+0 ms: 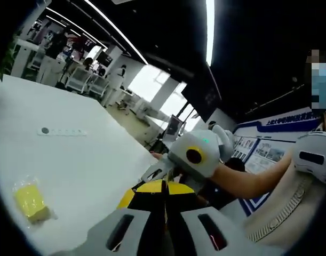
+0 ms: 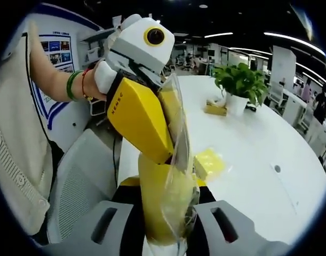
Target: Compare the silicone blocks by pressing each to a similar depth, holding the contact briefly, and releasing to observe deformation and rebound differences across the visible hardness samples.
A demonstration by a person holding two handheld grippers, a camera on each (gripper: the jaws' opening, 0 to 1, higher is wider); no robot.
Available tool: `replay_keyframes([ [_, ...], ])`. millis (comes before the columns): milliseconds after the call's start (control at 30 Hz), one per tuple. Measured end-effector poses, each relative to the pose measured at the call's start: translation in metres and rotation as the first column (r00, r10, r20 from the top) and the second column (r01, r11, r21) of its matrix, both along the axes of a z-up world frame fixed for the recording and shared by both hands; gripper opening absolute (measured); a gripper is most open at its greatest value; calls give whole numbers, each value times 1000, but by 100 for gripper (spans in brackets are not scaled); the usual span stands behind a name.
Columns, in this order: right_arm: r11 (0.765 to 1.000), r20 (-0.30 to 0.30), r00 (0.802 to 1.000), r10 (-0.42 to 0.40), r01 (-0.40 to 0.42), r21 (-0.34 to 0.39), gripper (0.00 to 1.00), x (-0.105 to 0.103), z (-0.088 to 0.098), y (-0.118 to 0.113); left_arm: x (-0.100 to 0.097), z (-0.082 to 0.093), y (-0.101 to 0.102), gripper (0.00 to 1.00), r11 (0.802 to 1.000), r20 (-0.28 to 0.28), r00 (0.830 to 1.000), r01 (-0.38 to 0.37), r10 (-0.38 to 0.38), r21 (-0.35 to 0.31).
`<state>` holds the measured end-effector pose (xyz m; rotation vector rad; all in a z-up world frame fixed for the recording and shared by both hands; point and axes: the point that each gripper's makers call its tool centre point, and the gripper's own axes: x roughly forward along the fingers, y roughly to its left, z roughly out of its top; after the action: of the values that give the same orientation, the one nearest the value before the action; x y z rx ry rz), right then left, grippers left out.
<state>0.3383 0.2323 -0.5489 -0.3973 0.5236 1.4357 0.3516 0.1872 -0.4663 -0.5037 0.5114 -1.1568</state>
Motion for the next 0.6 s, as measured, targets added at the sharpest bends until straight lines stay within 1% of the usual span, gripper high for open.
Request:
replay_keyframes([
  [167, 1000, -6, 1000, -4, 4, 0, 18, 0, -1, 0, 0, 0, 0, 0, 1000, 1, 1000, -7, 7, 8],
  [233, 1000, -11, 1000, -8, 8, -2, 18, 1, -1, 0, 1, 0, 0, 0, 1000, 12, 1000, -17, 17, 16],
  [300, 1000, 4, 1000, -3, 3, -1, 19, 2, -1, 0, 1, 0, 0, 0, 1000, 13, 1000, -19, 19, 19],
  [367, 1000, 5, 1000, 3, -3, -4, 19, 2, -2, 0, 1, 0, 0, 0, 1000, 14, 1000, -20, 20, 19],
  [400, 1000, 21, 1000, 7, -7, -3, 20, 3, -1, 0, 0, 0, 0, 0, 1000, 15, 1000, -20, 20, 19],
  [600, 999, 42, 999, 32, -31, -13, 20, 3, -2, 0, -1, -1, 0, 0, 1000, 16, 1000, -19, 18, 25],
])
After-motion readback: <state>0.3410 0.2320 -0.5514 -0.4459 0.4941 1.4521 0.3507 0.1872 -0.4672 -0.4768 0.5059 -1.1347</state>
